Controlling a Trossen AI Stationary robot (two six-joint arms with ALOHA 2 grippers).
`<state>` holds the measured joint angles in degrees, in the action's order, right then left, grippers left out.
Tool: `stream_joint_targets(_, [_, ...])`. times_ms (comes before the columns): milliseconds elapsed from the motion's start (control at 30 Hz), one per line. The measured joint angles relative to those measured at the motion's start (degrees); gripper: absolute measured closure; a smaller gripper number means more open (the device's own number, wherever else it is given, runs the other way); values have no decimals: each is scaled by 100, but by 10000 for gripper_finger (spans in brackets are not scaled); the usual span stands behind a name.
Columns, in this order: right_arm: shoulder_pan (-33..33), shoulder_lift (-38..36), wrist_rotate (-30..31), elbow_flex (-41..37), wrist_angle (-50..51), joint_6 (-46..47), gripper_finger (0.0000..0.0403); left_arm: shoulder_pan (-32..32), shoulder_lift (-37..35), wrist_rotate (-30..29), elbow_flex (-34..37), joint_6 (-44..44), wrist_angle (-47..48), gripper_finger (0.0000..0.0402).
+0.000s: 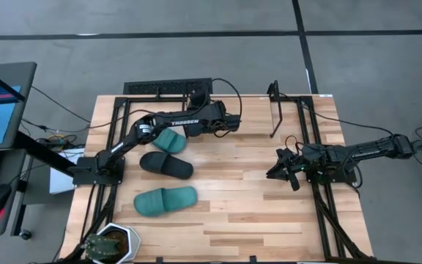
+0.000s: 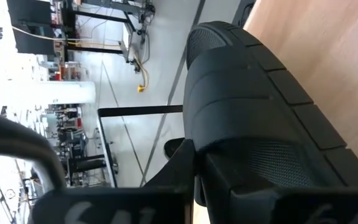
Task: Pick and place slides into the shelf
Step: Put the right black slipper on the shelf
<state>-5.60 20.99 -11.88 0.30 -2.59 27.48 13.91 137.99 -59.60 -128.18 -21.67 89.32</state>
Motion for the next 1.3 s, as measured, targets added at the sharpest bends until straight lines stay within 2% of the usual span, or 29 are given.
stream_joint_targets(133, [1, 0, 0, 0, 0, -1, 344, 86, 0, 220, 0, -2, -6, 396])
stream_joint_targets(933, [1, 0, 0, 0, 0, -1, 344, 232, -4, 554, 2, 212, 17, 374])
stream_joint_targets(1300, [1, 0, 0, 0, 0, 0, 344, 209, -9, 545, 2, 256, 16, 319])
